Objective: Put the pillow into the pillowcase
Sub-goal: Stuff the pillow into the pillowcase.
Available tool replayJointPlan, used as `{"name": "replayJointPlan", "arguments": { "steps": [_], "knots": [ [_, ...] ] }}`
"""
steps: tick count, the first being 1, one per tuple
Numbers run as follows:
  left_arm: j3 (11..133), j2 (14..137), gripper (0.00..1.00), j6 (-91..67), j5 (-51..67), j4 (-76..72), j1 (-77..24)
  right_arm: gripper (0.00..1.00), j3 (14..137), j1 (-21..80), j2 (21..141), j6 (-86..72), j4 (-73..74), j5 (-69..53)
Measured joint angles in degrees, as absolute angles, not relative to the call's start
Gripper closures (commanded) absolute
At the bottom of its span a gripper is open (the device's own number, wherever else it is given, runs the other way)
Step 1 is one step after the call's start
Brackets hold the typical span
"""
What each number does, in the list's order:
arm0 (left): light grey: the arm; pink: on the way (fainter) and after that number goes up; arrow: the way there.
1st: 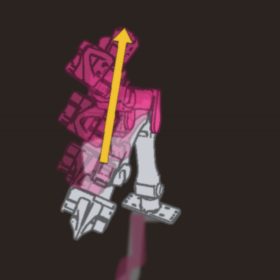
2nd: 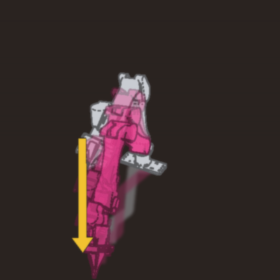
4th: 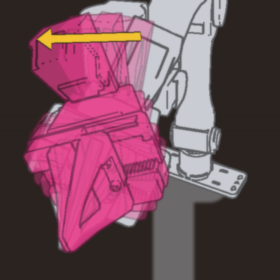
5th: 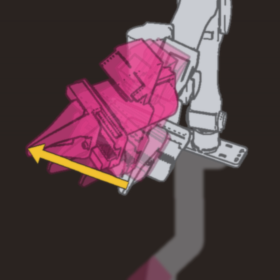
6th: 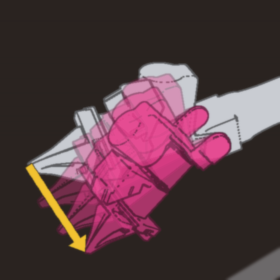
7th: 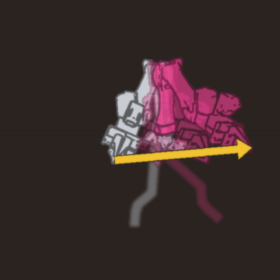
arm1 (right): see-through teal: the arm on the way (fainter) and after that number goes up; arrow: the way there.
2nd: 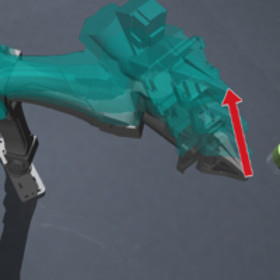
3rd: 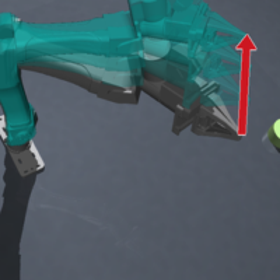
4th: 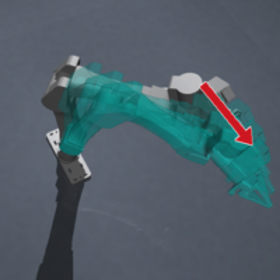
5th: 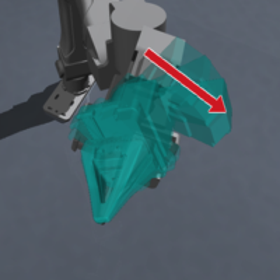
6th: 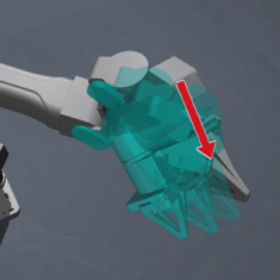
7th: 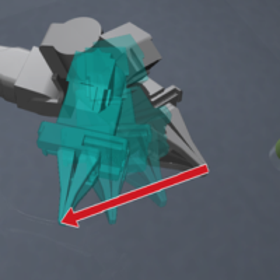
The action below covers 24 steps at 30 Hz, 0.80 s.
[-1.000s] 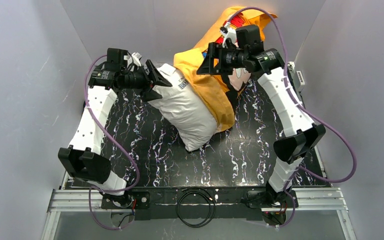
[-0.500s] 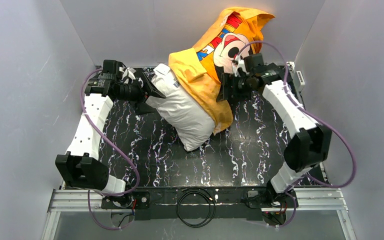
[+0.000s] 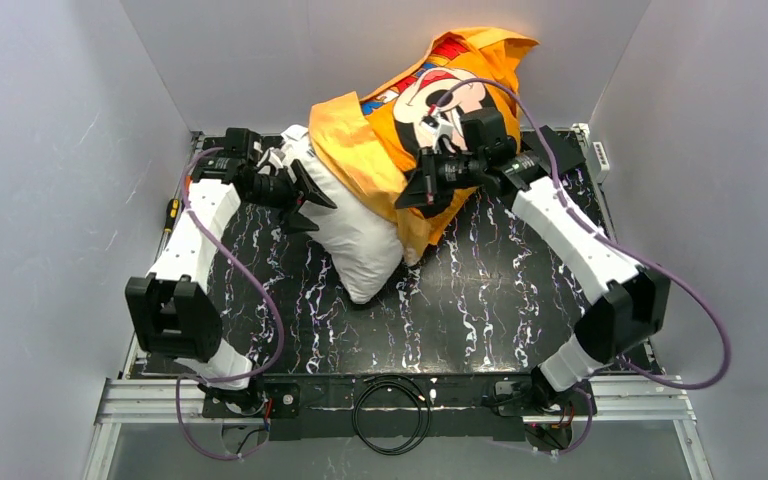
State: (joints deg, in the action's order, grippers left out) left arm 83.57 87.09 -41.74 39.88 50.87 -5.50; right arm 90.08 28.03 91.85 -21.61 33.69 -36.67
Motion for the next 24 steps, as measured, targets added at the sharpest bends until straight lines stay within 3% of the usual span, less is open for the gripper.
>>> {"name": "replayJointPlan", "arguments": {
  "steps": [5, 6, 7, 11, 13, 15, 19, 24],
  "knots": [
    [88.33, 94.39, 0.38, -40.03, 39.9, 50.24, -6.02, 0.99, 90.56, 39.92, 86.46, -30.94, 23.18, -36.51],
    [89.73, 95.53, 0.36, -39.33, 39.94, 51.07, -6.28, 0.94, 90.96, 42.19, 86.67, -32.73, 21.15, -35.79],
    [91.29, 96.47, 0.34, -38.44, 39.88, 52.75, -6.7, 0.88, 91.42, 44.1, 87.33, -34.17, 19.79, -35.27],
    [96.92, 96.99, 0.27, -34.17, 34.39, 60.84, -7.99, 0.4, 97.89, 48.62, 94.3, -38.44, 18.39, -34.72],
    [98.74, 95.92, 0.26, -32.32, 29.69, 63.46, -7.44, 0.25, 103.04, 49.74, 99.42, -40.12, 17.56, -34.94],
    [98.94, 94.02, 0.25, -31.22, 26.04, 65.39, -5.96, 0.18, 108.4, 50.35, 103.42, -39.9, 19.53, -34.63],
    [94.54, 86.02, 0.25, -30.87, 21.67, 67.64, 0.25, 0.14, 117.69, 49.63, 107.63, -35.46, 27.57, -31.68],
    [86.13, 74.83, 0.26, -33.28, 23.11, 67.2, 6.42, 0.13, 112.42, 44.42, 101.89, -28.4, 37.5, -27.66]
  ]
}}
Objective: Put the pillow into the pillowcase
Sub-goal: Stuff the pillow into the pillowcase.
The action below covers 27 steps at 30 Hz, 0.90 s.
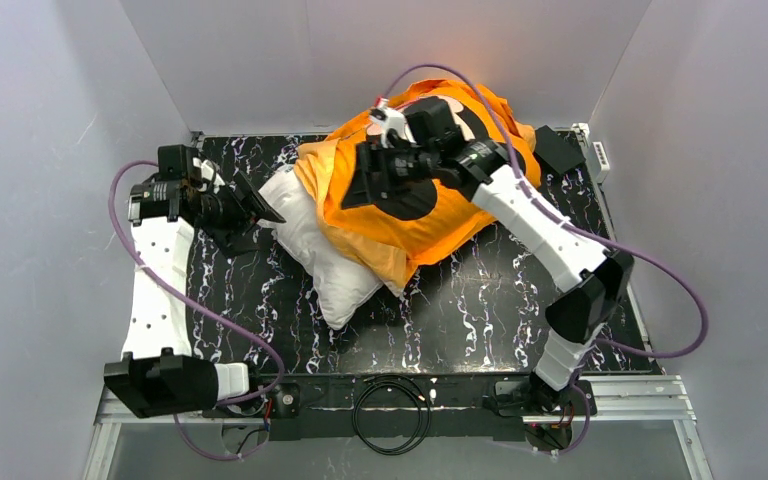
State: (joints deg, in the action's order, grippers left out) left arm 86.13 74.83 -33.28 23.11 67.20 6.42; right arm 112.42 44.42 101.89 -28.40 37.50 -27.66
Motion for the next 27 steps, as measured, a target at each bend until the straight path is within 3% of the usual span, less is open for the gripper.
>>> {"name": "replayJointPlan", "arguments": {
  "steps": [7, 15, 16, 17, 19, 20, 21, 24, 27],
  "knots": [
    [77.21, 70.48, 0.27, -38.52, 33.63, 60.12, 6.26, 0.12, 99.31, 39.86, 95.02, -18.15, 47.18, -25.04],
    [59.02, 69.12, 0.31, -45.28, 36.71, 51.66, 6.26, 0.14, 90.13, 49.01, 94.45, -14.76, 44.86, -28.75],
    [56.66, 69.12, 0.34, -45.91, 36.8, 50.28, 6.26, 0.25, 90.08, 50.81, 94.59, -14.87, 44.14, -28.53],
    [53.93, 69.17, 0.39, -46.74, 36.93, 48.62, 6.26, 0.47, 90.08, 52.47, 94.78, -15.05, 43.03, -28.18],
    [49.25, 69.34, 0.51, -48.42, 37.41, 44.69, 6.13, 0.78, 90.21, 55.2, 95.53, -15.4, 40.86, -27.22],
    [47.51, 69.67, 0.57, -49.32, 37.85, 42.44, 5.78, 0.92, 90.63, 55.86, 96.16, -16.05, 40.45, -27.07],
    [46.33, 70.39, 0.64, -50.09, 38.22, 40.1, 5.32, 0.99, 91.5, 56.31, 97.25, -16.53, 40.12, -26.94],
    [45.67, 74.35, 0.81, -51.59, 39.11, 33.19, 1.67, 0.99, 95.88, 56.23, 101.36, -18.2, 40.36, -25.8],
    [47.99, 79.75, 0.9, -51.75, 39.62, 28.38, -3.16, 0.96, 102.45, 55.92, 104.79, -19.09, 41.87, -23.9]
  ]
}}
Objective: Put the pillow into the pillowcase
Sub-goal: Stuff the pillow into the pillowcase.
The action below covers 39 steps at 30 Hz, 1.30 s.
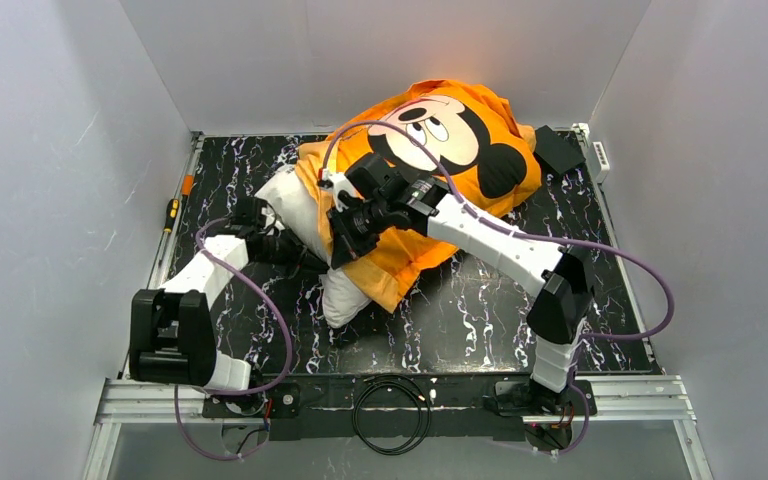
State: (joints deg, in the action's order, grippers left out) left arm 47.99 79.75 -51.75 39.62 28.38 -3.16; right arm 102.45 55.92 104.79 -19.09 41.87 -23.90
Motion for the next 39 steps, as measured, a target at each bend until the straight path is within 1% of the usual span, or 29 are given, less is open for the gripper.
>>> {"name": "replayJointPlan", "arguments": {
  "steps": [2, 3, 5, 6, 7, 9, 10, 14, 15, 16, 17, 18, 19, 20, 21, 24, 26, 31, 35, 39],
  "knots": [
    [49.39, 81.25, 0.93, -51.72, 39.66, 26.65, -4.75, 0.69, 105.49, 55.75, 105.08, -19.11, 43.59, -22.2],
    [49.71, 81.32, 0.95, -51.64, 39.64, 26.35, -4.95, 0.58, 106.74, 55.7, 104.81, -19.22, 44.73, -20.84],
    [50.28, 81.19, 1.0, -51.46, 39.59, 26.37, -5.02, 0.41, 107.13, 55.68, 103.02, -19.44, 45.93, -17.28],
    [50.43, 81.19, 1.0, -51.42, 39.57, 26.37, -4.99, 0.33, 106.78, 55.68, 101.91, -19.62, 46.68, -15.57],
    [50.5, 81.12, 1.0, -51.4, 39.51, 26.35, -4.99, 0.27, 105.8, 55.68, 100.33, -19.55, 47.16, -13.69],
    [50.5, 80.86, 1.0, -51.42, 39.44, 26.44, -5.02, 0.2, 103.28, 55.68, 96.66, -19.35, 48.66, -9.76],
    [50.5, 80.66, 1.0, -51.44, 39.4, 26.5, -5.02, 0.18, 101.89, 55.68, 94.8, -19.05, 49.5, -8.1],
    [50.59, 79.5, 1.0, -51.53, 39.11, 26.83, -5.02, 0.17, 98.21, 55.59, 91.98, -17.54, 50.02, -5.85],
    [50.76, 79.26, 1.0, -51.55, 39.09, 27.07, -5.02, 0.18, 97.41, 55.57, 92.27, -17.1, 49.58, -5.82],
    [50.87, 79.07, 1.0, -51.55, 39.07, 27.16, -5.02, 0.23, 96.92, 55.61, 93.01, -16.64, 49.23, -5.74],
    [51.2, 78.91, 1.0, -51.57, 39.07, 27.46, -5.02, 0.33, 96.82, 55.64, 94.17, -16.23, 48.88, -5.74],
    [51.51, 78.74, 1.0, -51.55, 39.07, 27.64, -5.02, 0.48, 96.88, 55.66, 95.35, -15.9, 48.31, -5.76],
    [51.81, 78.43, 1.0, -51.51, 39.07, 27.75, -5.02, 0.69, 97.51, 55.7, 97.1, -15.4, 47.86, -5.89],
    [52.05, 78.04, 1.0, -51.46, 39.05, 27.92, -5.02, 0.86, 98.72, 55.7, 99.26, -14.83, 47.59, -6.17],
    [52.27, 77.58, 1.0, -51.44, 39.05, 27.99, -5.02, 0.99, 100.55, 55.81, 101.56, -14.39, 47.62, -6.48],
    [53.19, 76.51, 1.0, -51.4, 39.05, 27.88, -4.99, 0.99, 107.02, 55.66, 107.48, -14.22, 48.23, -8.05],
    [54.26, 76.51, 1.0, -51.42, 39.03, 27.27, -4.93, 0.99, 109.69, 55.57, 108.86, -14.39, 48.34, -9.45],
    [59.11, 78.11, 1.0, -51.44, 39.0, 26.35, -5.08, 0.99, 113.12, 54.94, 107.53, -17.21, 47.16, -14.44],
    [65.14, 81.43, 1.0, -52.1, 38.63, 24.8, -7.44, 0.99, 116.88, 54.85, 106.63, -21.71, 44.45, -16.19],
    [67.0, 83.13, 1.0, -53.56, 37.41, 22.63, -11.88, 0.99, 114.45, 55.22, 105.08, -27.86, 38.22, -17.41]
  ]
}}
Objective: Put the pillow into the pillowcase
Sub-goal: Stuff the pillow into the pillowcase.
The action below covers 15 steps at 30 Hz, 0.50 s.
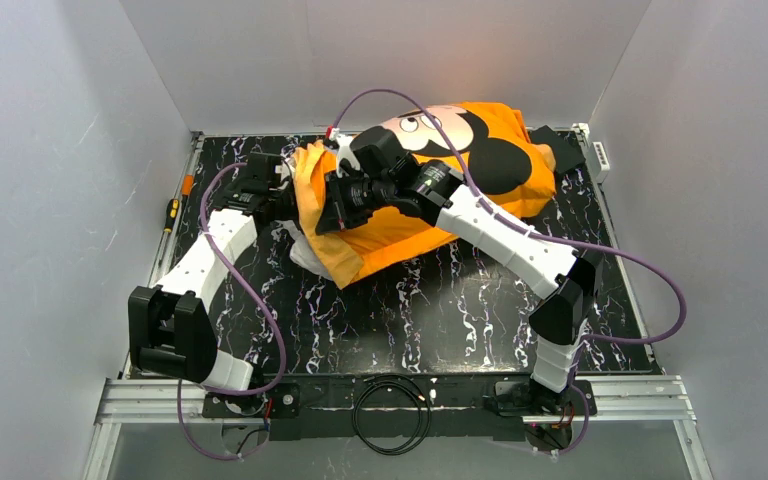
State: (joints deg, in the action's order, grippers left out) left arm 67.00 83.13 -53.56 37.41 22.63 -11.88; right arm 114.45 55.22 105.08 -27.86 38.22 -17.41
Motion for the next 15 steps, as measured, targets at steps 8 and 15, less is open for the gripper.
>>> {"name": "replayJointPlan", "arguments": {
  "steps": [8, 15],
  "knots": [
    [65.87, 78.32, 0.41, -43.44, 31.09, 38.26, -9.17, 0.25, 111.2, 60.34, 106.43, -34.33, 35.11, -23.38],
    [73.49, 69.08, 0.33, -33.87, 23.22, 56.55, 6.94, 0.2, 116.46, 60.84, 105.1, -29.06, 41.04, -23.51]
  ]
}}
